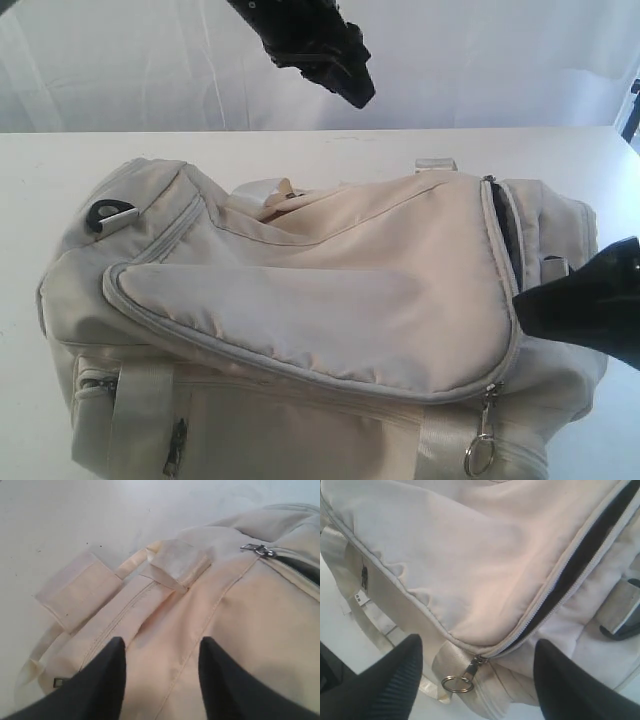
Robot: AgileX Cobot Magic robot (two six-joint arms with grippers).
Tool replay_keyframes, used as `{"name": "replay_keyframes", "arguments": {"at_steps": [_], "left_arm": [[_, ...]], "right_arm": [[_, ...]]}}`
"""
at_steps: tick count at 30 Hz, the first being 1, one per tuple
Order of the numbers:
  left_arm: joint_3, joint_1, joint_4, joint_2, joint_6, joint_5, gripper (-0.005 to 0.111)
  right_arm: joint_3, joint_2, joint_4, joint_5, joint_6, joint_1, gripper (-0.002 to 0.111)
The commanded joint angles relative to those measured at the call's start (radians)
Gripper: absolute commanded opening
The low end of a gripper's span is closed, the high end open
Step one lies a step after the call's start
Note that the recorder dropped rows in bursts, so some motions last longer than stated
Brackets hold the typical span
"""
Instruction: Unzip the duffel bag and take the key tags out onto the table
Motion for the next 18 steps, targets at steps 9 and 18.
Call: {"name": "replay_keyframes", "arguments": {"at_steps": [9,18], "left_arm": [[0.325,0.029,-0.007,-0.288,-0.055,0.088,0.000],[0.888,0.027,-0.149,-0.725,-0.104,-0.038,0.000]], "right_arm": [[-0.009,-0.022,-0.023,-0.004,0.004,0.003,0.060],[-0.009,-0.022,-0.023,-0.041,0.004,0.003,0.058]]}}
